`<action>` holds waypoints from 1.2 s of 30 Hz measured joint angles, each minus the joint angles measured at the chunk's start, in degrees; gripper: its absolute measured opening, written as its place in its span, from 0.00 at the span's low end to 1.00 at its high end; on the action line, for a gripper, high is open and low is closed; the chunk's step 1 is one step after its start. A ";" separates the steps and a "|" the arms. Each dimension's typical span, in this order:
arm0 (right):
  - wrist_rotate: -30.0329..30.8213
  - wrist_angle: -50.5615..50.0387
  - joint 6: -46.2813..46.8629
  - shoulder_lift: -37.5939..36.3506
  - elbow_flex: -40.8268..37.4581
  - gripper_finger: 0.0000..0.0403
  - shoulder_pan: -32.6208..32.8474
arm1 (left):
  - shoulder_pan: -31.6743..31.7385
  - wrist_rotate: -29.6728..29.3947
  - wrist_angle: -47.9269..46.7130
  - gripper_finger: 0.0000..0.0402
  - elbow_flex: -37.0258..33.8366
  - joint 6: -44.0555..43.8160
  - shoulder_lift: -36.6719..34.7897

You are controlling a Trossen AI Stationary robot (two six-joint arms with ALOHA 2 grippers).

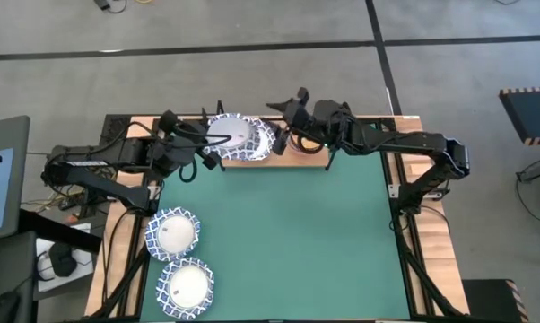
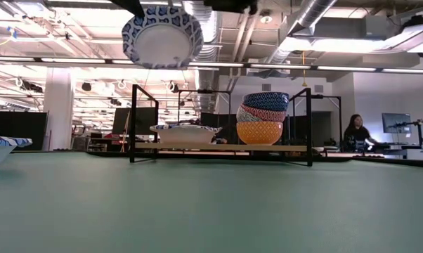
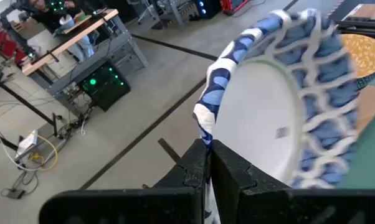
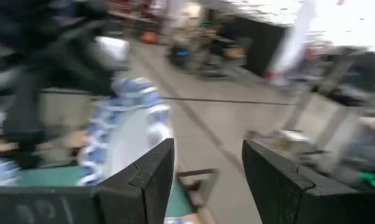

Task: Place and stack bowls onto a shelf
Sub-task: Stack the white patterned bowl on top of the white patterned bowl on the shelf

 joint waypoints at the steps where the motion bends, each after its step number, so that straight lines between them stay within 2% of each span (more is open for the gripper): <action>1: -2.50 -0.29 0.66 0.22 -0.03 0.53 -0.02 | 0.00 0.00 0.07 0.00 0.00 -0.07 0.00; 4: -5.84 -0.44 1.82 1.87 -0.08 0.53 0.00 | 0.00 0.28 0.73 0.00 0.00 -0.07 0.00; 10: -5.91 -0.93 2.20 4.19 -0.18 0.53 -0.57 | -0.27 1.41 0.99 0.00 0.00 1.11 0.00; 16: -5.64 -1.44 3.57 6.27 -0.20 0.52 -1.13 | -0.33 5.43 3.24 0.00 0.00 4.31 -0.02; 18: -5.43 -0.92 4.71 6.68 -0.01 0.49 -1.16 | -0.33 6.51 4.40 0.00 0.00 4.99 -0.02; 20: -5.23 -1.90 5.70 6.66 -0.12 0.41 -1.70 | -0.33 6.86 4.50 0.00 0.00 4.73 -0.02; 25: -5.43 -2.19 6.51 6.46 -0.12 0.08 -2.57 | 0.77 8.25 4.34 0.00 0.00 2.08 -0.02; 26: -5.53 -2.26 6.52 6.50 -0.12 0.05 -2.83 | 1.02 8.95 4.29 0.00 0.00 1.28 -0.04; 31: -3.51 -5.06 10.20 6.39 -0.10 0.06 -4.64 | 1.31 10.39 4.16 0.06 -0.84 1.19 0.20; 36: -5.95 -13.30 20.11 6.27 -0.12 0.05 -11.66 | 1.30 7.73 -0.80 0.18 -0.98 -3.92 0.59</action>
